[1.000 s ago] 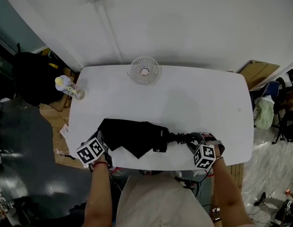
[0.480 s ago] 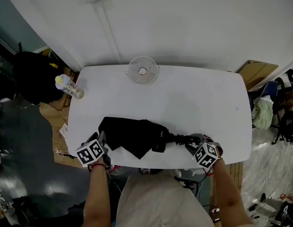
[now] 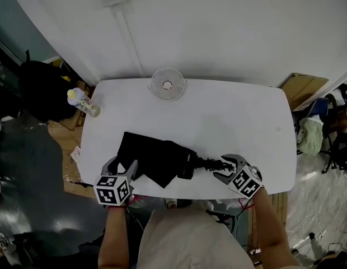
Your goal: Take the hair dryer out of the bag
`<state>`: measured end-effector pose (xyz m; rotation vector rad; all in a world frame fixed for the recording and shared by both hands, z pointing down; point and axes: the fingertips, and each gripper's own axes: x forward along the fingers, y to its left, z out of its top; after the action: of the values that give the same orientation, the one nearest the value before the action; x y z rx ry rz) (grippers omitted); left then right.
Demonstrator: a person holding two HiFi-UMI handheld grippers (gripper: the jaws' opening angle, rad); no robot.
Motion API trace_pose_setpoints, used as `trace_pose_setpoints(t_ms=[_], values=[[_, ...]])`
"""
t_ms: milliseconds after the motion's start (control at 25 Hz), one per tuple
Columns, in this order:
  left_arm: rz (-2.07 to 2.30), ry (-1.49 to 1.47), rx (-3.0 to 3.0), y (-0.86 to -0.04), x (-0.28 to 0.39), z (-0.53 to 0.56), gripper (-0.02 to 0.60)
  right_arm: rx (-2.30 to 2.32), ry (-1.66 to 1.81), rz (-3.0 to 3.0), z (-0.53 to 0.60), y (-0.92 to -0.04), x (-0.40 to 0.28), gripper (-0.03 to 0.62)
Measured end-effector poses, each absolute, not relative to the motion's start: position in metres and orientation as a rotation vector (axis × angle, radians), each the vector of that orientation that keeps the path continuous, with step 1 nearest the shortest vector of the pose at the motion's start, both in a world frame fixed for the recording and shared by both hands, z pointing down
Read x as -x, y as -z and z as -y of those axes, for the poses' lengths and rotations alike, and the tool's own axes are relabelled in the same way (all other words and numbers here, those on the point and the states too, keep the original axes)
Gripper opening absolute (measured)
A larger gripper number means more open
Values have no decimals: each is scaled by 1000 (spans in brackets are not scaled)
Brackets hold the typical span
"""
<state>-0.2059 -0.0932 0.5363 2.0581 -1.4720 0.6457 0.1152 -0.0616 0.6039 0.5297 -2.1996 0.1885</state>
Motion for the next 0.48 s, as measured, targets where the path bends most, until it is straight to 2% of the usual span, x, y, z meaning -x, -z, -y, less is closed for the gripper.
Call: trace_pose_setpoints(t_ms=[280, 480], values=[[1053, -567, -2268, -540, 96, 67, 259, -407, -157, 2167, 67, -629, -79, 279], [932, -552, -2286, -549, 58, 49, 258, -332, -144, 2107, 71, -654, -65, 279]])
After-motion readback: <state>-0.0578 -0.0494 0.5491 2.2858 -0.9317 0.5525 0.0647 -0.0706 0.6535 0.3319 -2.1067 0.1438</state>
